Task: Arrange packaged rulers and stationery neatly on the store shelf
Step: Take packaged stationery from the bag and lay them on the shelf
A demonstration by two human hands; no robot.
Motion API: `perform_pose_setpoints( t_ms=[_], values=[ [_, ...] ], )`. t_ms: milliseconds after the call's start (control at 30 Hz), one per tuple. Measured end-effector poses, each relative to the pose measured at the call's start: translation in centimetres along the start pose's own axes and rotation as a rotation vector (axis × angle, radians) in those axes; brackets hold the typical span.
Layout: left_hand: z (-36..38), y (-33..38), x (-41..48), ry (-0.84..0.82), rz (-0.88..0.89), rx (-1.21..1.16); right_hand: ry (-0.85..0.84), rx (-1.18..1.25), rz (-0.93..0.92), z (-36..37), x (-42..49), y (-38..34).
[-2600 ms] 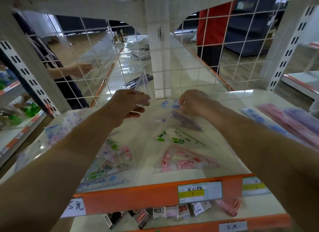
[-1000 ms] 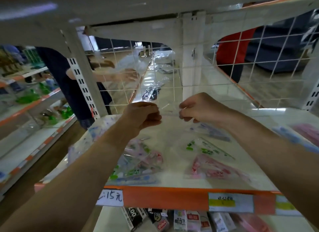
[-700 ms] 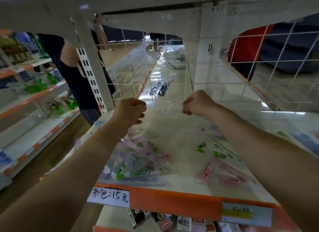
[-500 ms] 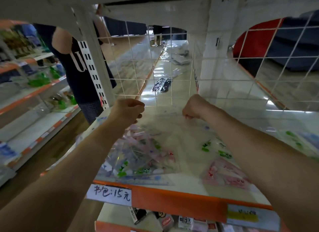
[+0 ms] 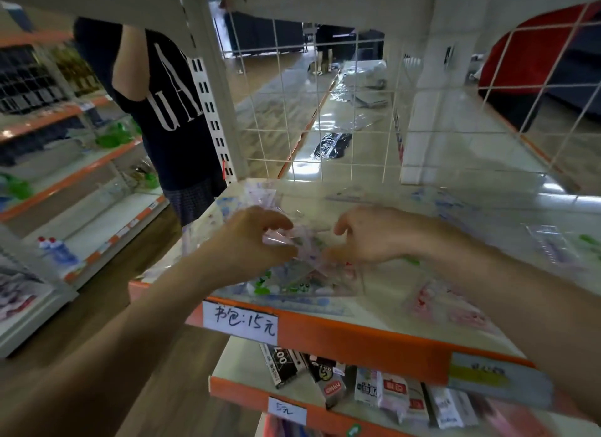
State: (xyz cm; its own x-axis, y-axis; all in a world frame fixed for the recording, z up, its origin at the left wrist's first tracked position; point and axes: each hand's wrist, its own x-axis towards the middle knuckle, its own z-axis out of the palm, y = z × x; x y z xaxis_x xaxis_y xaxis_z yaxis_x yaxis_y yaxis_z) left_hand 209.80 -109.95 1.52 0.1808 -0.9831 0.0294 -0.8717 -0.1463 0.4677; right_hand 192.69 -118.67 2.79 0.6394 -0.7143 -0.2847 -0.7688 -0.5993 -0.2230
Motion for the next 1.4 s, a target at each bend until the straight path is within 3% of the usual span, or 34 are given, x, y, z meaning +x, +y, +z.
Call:
perform_pose_setpoints(
  t_ms=[167,400,633,800,1000,1133,1267,1400],
  values=[
    [1.2,-0.6,-1.4,-0.037,0.018,0.174,-0.066,-0.153,-0.040,1.0,-1.1,-1.9],
    [1.6,-1.0,-1.7,-0.111,0.062,0.298,-0.122,-0.118,-0.029,0.4,-0.8,-1.9],
    [1.5,-1.3,-1.6,-0.097,0.042,0.231,-0.110,0.207,-0.044,0.7,-0.8,-0.5],
    [0.6,-0.9,-1.6,-0.148,0.009,0.212,-0.091,0.568,-0.016,1.3,-1.2,1.0],
    [0.6,2.4,-1.0,0.003,0.149,-0.060,-0.062,0.823,0.012,1.1,-2.3,2.3],
    [1.7,4.1,-0.3,-0.223,0.290,0.042,-0.045,0.806,0.023,1.2,-2.9,2.5],
    [1.2,3.6,0.2,-0.284,0.282,0.206,0.026,0.732,0.081,0.6,-4.2,3.7],
    [0.3,3.0,-0.1,-0.263,0.178,-0.006,0.104,0.670,0.106,-0.9,-6.4,5.7]
  ],
)
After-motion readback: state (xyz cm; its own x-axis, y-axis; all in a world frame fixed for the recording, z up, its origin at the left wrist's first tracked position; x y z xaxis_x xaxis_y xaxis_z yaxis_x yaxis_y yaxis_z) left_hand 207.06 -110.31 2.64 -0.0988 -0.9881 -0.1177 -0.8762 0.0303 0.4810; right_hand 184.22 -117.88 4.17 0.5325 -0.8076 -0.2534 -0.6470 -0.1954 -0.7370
